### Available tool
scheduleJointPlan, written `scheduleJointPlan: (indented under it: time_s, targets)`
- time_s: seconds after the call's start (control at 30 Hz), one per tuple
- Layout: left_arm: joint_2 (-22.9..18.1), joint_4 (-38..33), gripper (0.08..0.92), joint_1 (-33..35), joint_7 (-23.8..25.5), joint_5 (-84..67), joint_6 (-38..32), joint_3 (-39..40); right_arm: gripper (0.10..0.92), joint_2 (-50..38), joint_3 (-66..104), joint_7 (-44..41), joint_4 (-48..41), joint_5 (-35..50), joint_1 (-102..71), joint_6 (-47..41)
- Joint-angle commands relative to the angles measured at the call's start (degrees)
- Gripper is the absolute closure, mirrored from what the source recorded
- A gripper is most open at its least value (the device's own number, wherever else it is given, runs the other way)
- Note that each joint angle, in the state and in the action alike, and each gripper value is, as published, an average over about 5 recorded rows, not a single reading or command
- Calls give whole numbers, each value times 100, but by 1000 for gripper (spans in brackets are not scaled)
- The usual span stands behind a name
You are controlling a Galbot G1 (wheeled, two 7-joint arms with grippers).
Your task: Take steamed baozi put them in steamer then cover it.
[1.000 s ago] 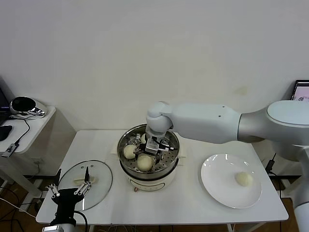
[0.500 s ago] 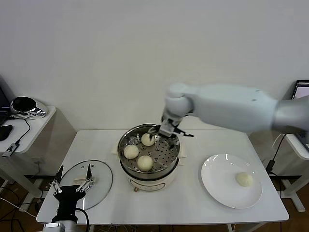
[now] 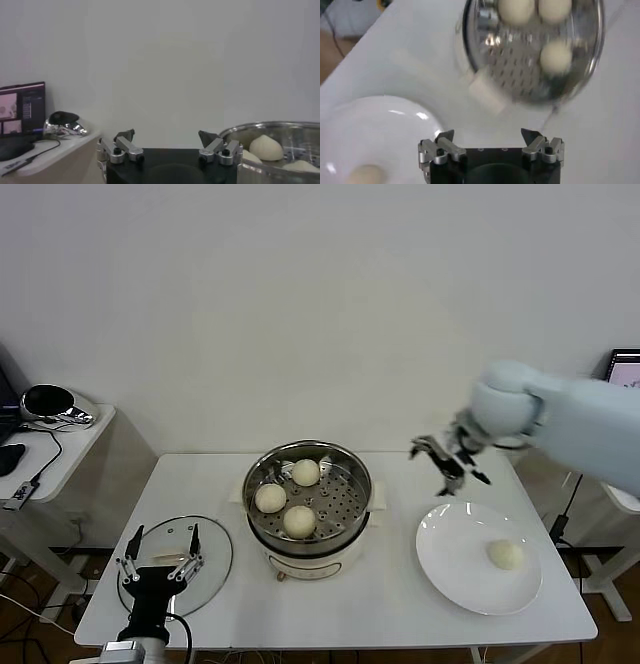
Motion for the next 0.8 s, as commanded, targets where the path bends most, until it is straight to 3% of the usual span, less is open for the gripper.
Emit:
scheduleJointPlan:
  time_s: [0.03,0.4,0.8]
  targets:
    - [24,41,177,-14,9,2,0,50,203,-2018,585,274,280,-679,-1471,-782]
    - [-5,52,177,47,5,23,4,36,203,-2042,4411,347,-547,-1433,-5749,-585]
    - [-71,40,177,123,9,81,26,5,203,-926,5095,529,-1779,-1955,-6204,-301]
